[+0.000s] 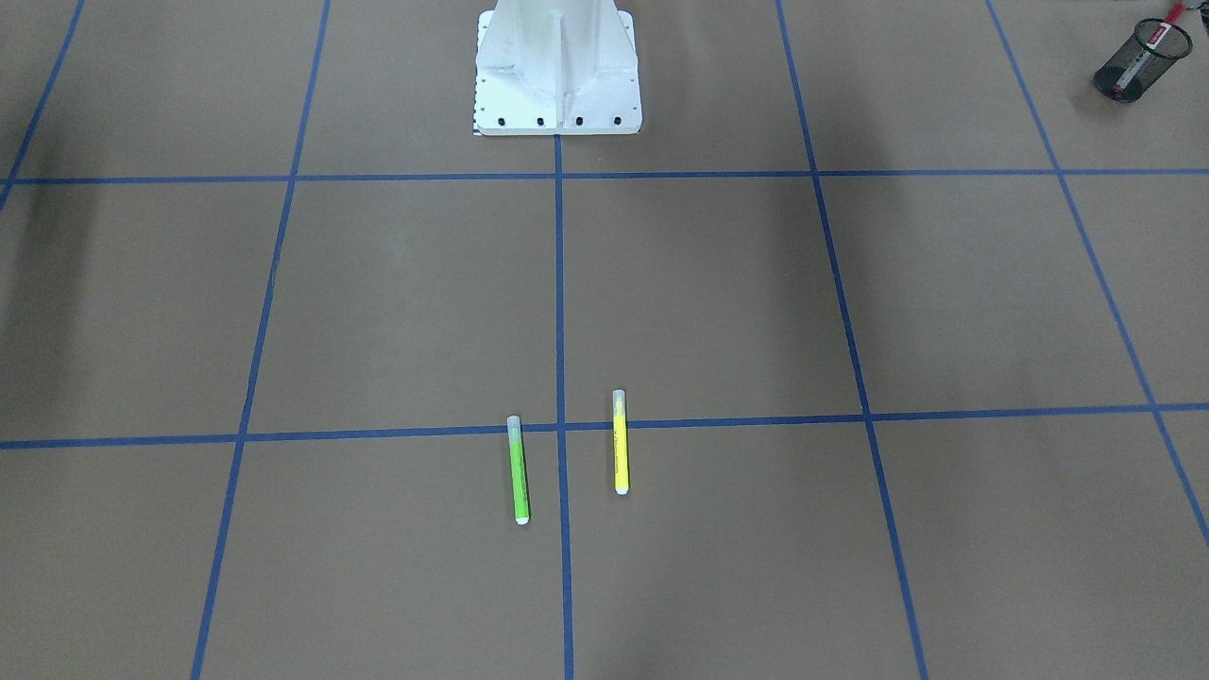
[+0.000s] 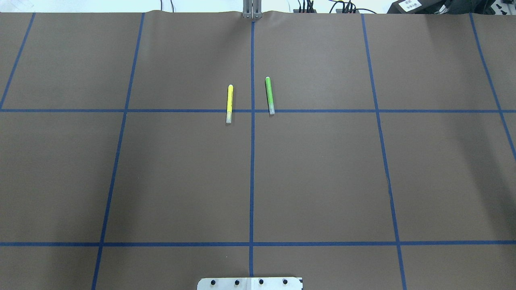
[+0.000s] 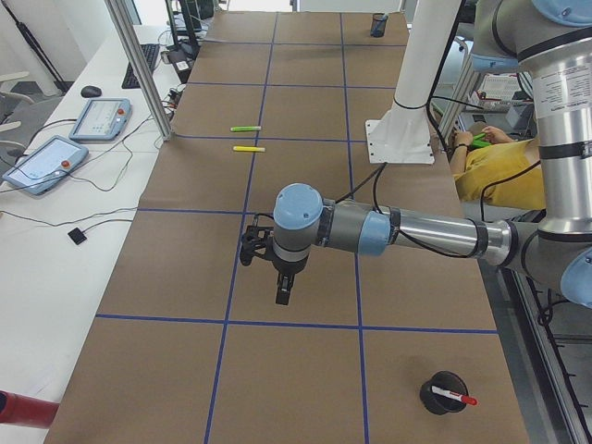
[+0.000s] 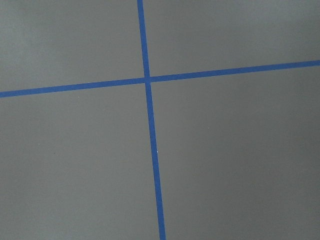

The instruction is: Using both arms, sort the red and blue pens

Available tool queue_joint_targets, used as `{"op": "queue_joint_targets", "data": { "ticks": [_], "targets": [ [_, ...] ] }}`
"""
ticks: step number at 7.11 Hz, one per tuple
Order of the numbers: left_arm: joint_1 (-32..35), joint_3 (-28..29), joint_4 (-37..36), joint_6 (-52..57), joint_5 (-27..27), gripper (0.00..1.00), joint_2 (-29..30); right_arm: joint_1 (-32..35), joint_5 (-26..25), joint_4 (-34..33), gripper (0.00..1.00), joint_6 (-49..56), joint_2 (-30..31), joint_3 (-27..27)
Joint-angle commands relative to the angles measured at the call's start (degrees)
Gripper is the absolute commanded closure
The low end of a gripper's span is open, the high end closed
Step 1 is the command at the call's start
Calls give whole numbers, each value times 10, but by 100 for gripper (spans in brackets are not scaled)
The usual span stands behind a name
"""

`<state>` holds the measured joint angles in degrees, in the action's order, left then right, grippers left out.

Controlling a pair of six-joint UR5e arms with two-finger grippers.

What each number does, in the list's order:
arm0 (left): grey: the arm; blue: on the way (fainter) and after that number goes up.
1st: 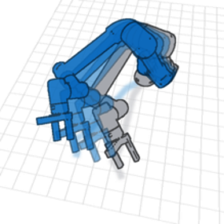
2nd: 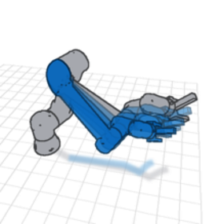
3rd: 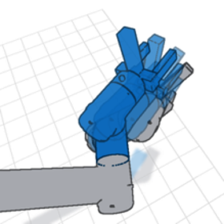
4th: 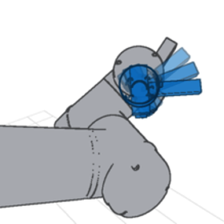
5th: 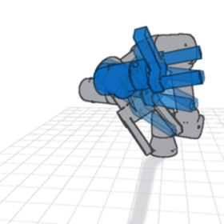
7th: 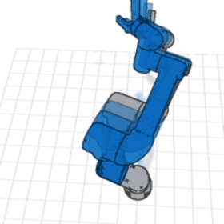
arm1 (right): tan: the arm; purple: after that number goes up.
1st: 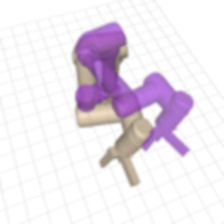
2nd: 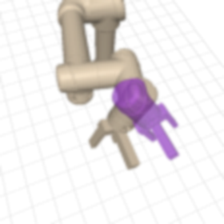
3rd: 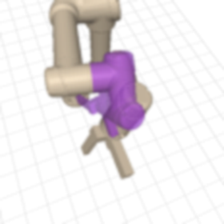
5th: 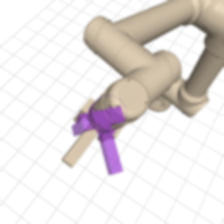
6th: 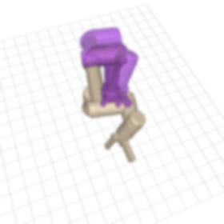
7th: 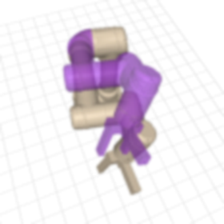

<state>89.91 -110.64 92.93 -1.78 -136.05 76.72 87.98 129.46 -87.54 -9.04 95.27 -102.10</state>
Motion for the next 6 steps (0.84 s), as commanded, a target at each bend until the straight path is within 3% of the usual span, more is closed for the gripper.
{"op": "queue_joint_targets", "data": {
  "ticks": [1, 6],
  "targets": [
    [0, -1, 0, -1, 0, 0, -1, -3, 0, 0, 0, 0, 0, 1],
    [0, -2, 0, -1, 0, 0, -1, -7, -1, -1, 0, 0, 1, 2]
  ]
}}
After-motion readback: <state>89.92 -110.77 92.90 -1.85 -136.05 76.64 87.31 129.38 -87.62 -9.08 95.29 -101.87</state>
